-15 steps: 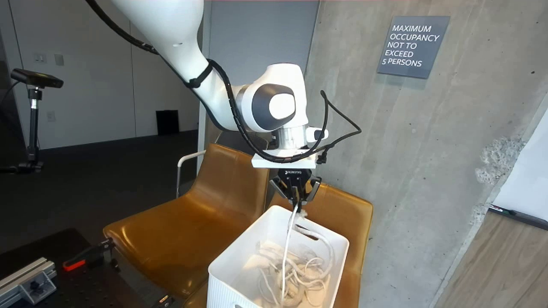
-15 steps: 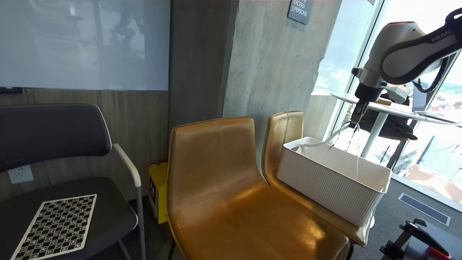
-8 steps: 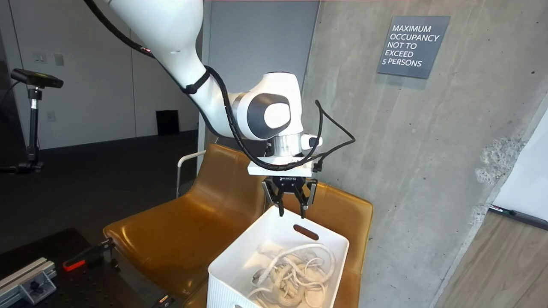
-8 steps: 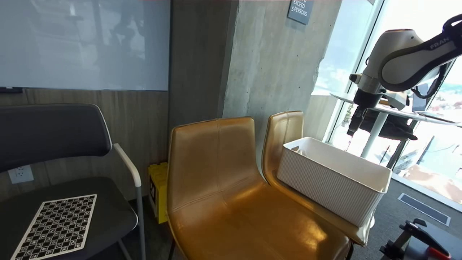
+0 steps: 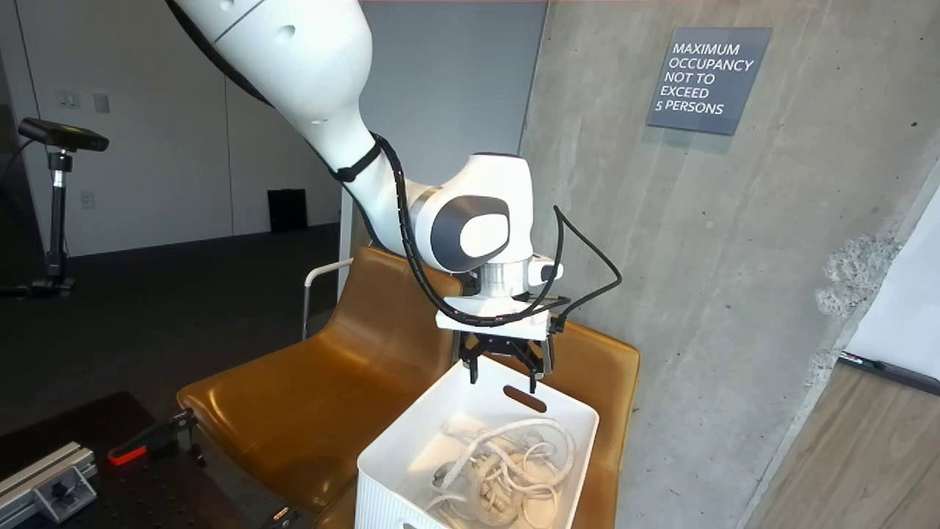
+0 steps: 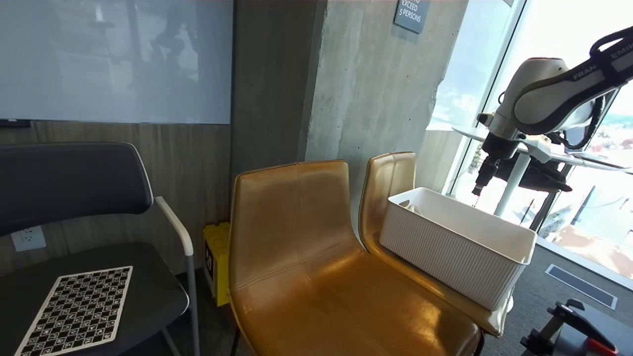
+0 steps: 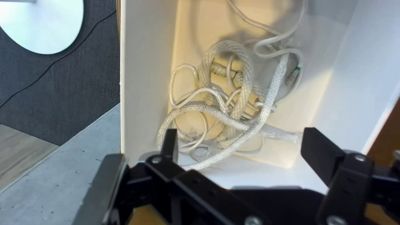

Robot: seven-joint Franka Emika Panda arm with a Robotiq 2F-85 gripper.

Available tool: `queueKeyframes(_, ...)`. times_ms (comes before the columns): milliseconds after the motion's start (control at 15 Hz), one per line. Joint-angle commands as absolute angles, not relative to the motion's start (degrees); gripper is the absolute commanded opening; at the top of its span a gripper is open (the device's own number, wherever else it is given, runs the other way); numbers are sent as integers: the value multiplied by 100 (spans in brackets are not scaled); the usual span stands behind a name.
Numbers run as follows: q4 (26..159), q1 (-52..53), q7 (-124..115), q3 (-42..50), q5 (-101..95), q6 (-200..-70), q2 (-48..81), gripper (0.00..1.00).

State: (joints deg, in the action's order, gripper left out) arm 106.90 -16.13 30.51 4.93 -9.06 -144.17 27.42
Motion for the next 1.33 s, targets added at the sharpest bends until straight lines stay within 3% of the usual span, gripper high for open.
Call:
queueKeyframes(0,10302,-1902,3513,211,-529,-14379,3189,100)
queueKeyframes(1267,8002,-1957,3970,152,-767,-14281,6220,100)
